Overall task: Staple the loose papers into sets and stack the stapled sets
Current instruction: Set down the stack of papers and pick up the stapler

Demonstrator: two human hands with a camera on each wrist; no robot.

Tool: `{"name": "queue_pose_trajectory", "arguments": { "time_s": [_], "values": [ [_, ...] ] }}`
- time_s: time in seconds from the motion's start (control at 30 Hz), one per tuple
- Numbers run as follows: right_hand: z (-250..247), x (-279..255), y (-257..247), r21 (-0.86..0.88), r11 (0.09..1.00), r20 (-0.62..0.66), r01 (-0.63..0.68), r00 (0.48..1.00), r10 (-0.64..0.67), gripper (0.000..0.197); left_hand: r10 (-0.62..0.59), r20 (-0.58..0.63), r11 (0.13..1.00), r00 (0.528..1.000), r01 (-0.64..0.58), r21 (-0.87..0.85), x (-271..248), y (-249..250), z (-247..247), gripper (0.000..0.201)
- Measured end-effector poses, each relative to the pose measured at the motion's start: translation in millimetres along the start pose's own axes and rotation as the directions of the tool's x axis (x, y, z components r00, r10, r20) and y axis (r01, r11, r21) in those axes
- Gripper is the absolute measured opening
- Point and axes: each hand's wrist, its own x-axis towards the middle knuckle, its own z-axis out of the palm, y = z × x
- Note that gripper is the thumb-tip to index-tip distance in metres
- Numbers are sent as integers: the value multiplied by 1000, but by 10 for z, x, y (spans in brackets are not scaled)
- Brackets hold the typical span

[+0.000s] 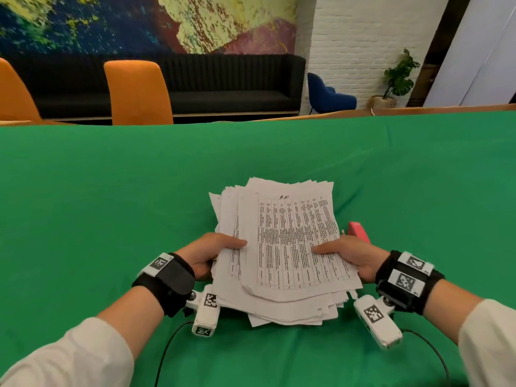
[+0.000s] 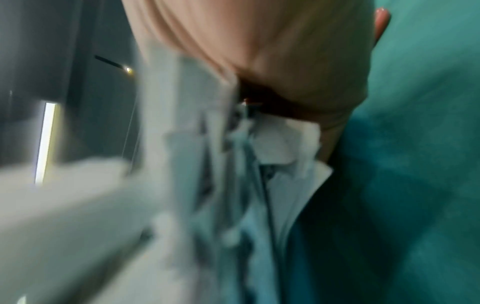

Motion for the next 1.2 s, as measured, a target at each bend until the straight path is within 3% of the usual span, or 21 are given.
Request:
{"name": "queue_pose_trajectory", "arguments": {
  "time_s": [0.1, 0.27, 0.33, 0.43, 0.5, 0.57, 0.6, 0.67, 0.7, 0.77, 0.8, 0.9, 1.07, 1.13, 1.2],
  "values": [
    [-38, -7, 7, -60, 997, -3, 48, 999, -48, 29, 14, -4, 1000, 1000, -14, 12, -12, -68, 69, 27],
    [-139, -122, -62, -110, 982, -40, 155, 986, -160, 39, 150, -12, 989, 989, -150, 11, -74, -115, 174, 43],
    [-216, -226, -162, -107, 967, 10, 232, 973, -233, 29, 223, -12, 975, 975, -223, -3, -167, -20, 230, 43],
    [-371, -402, -397, 25, 936, 43, 351, 935, -352, 22, 306, -2, 946, 952, -304, -116, -315, 203, 317, 47],
    [-525, -446, -517, 164, 899, 85, 405, 902, -422, 39, 332, -14, 928, 943, -329, -177, -374, 332, 314, 52],
    [-714, -353, -559, 250, 890, 61, 381, 911, -407, 52, 314, -31, 923, 949, -313, -222, -365, 428, 275, 50],
    [-795, -270, -561, 197, 908, 0, 370, 926, -377, 50, 291, -31, 927, 956, -290, -237, -363, 464, 265, 49],
    [-911, -93, -504, -204, 936, -244, 287, 911, -333, 39, 232, -23, 934, 972, -229, -275, -371, 515, 271, 48],
    [-949, -13, -440, -411, 893, -313, 183, 891, -327, 40, 205, -23, 934, 978, -203, -296, -375, 530, 288, 45],
    [-956, 102, -310, -622, 783, -317, 17, 909, -271, 52, 177, -8, 925, 984, -170, -339, -368, 545, 330, 41],
    [-941, 131, -250, -657, 754, -289, -6, 926, -244, 53, 173, -11, 920, 985, -166, -355, -360, 542, 353, 44],
    [-967, 161, -170, -621, 784, -226, 13, 955, -194, 35, 157, 35, 910, 987, -131, -394, -321, 479, 456, 54],
    [-1378, -289, -239, -460, 885, -173, 69, 971, -166, 21, 154, 141, 903, 978, -82, -421, -88, 227, 921, 43],
    [-1627, -556, -272, -382, 919, -254, 100, 945, -208, 20, 194, 153, 905, 969, -116, -409, 101, 78, 1190, 45],
    [-1898, -786, -296, -352, 931, -415, 100, 875, -251, 19, 217, 156, 908, 964, -140, -396, 296, -84, 1465, 50]
  ]
}}
